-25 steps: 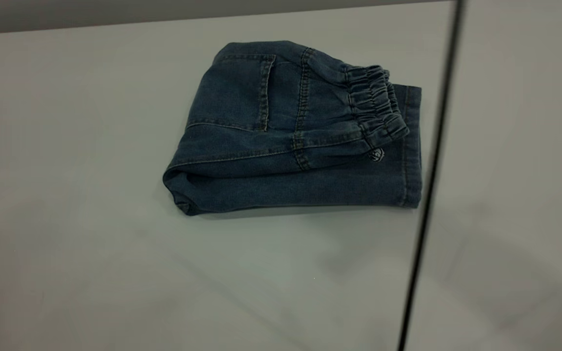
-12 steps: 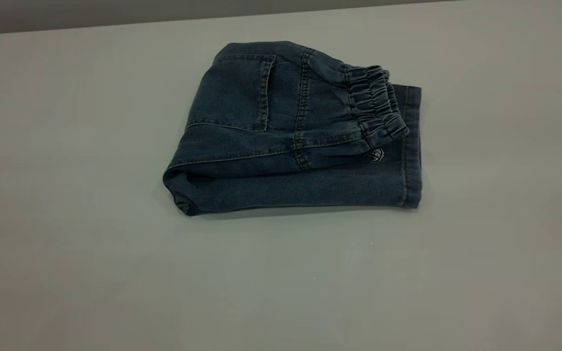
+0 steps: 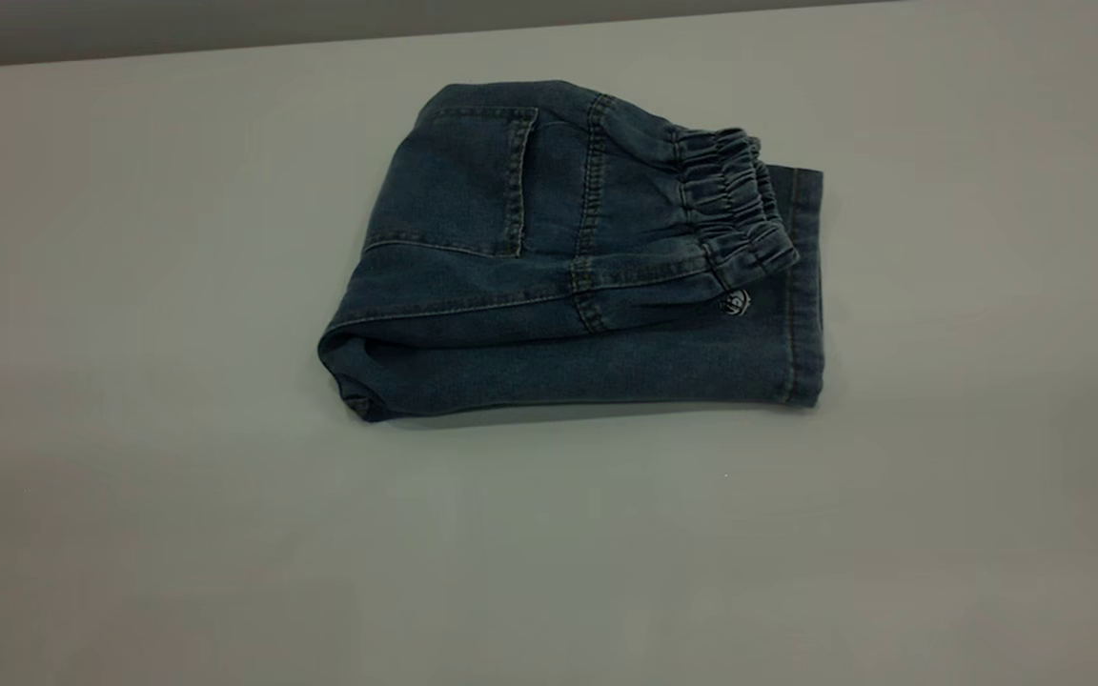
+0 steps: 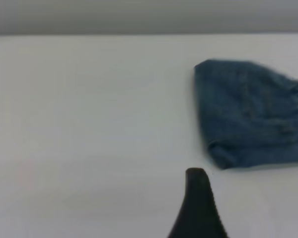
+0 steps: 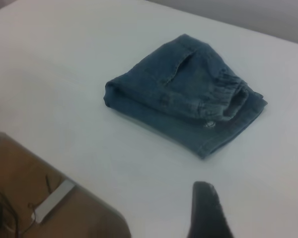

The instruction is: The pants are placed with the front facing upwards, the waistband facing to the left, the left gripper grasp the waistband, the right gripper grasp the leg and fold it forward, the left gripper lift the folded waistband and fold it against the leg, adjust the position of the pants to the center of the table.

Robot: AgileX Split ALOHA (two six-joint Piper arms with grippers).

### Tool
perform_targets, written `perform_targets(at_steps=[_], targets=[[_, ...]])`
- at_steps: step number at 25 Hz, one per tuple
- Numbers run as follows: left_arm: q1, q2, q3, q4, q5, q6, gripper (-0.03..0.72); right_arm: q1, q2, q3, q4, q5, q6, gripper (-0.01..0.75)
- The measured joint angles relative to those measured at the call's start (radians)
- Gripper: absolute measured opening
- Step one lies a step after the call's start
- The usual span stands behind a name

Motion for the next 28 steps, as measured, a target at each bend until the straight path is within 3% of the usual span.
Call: perform_targets(at_steps=[3,9,17,20,28], targets=[[0.0,0.001,0.053,0.033,-0.026,-0.007,0.474,0.0,-0.001,0.064,-0.002,-0.023,-0.01,0.367],[0.001,0.001,0.141,0.074,-0.151,-0.078,0.471,0.0,0.001,0.059,0.006,-0.042,-0.009,0.367],[0.001,0.001,0.142,0.103,-0.147,-0.119,0.447,-0.017,0.001,0.059,0.006,-0.039,-0.01,0.367],[0.001,0.001,0.142,0.103,-0.147,-0.119,0.447,-0.102,0.001,0.059,0.033,-0.037,-0.01,0.367],[-0.006,0.001,0.142,0.102,-0.147,-0.119,0.447,-0.52,0.001,0.059,0.03,-0.036,-0.01,0.367]])
